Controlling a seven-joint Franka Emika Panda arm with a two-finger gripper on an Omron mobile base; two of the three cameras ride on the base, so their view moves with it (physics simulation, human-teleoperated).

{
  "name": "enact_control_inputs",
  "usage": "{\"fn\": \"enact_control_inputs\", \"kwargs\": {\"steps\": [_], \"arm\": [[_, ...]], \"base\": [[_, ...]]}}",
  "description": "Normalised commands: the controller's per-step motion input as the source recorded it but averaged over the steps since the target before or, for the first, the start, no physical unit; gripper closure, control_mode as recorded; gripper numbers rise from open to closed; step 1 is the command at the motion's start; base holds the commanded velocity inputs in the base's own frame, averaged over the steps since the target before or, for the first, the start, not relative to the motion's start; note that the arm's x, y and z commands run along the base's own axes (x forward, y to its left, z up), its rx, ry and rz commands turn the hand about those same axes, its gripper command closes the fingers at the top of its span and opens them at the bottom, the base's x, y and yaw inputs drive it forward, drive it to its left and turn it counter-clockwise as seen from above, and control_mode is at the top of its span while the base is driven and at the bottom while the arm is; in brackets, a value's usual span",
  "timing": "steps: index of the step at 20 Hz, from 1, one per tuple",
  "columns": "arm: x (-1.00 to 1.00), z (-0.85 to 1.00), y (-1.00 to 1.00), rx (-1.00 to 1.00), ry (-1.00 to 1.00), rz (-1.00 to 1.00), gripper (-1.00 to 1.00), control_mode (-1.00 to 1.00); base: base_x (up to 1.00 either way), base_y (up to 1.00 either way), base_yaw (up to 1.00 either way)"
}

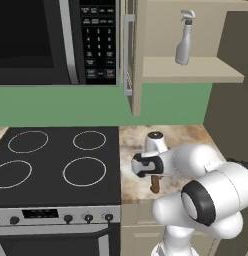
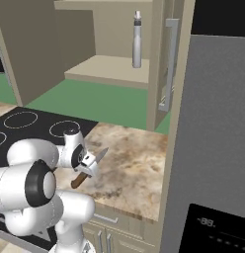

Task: Move the cutting board and knife to the sink. Then move spray from the cabinet to the counter.

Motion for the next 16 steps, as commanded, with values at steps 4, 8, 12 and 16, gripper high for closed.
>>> {"fn": "enact_control_inputs", "kwargs": {"steps": [4,8,12,16], "arm": [[-0.16,-0.45,-0.09,-0.01,-0.04,-0.09,1.00,-1.00],[-0.18,-0.47,-0.15,0.00,0.00,-0.08,1.00,-1.00],[-0.19,-0.42,-0.20,0.00,0.00,-0.04,1.00,-1.00],[-0.30,-0.29,-0.34,0.00,0.00,0.00,1.00,-1.00]], "base": [[0.00,0.00,0.00],[0.00,0.00,0.00],[0.00,0.00,0.00],[0.00,0.00,0.00]]}}
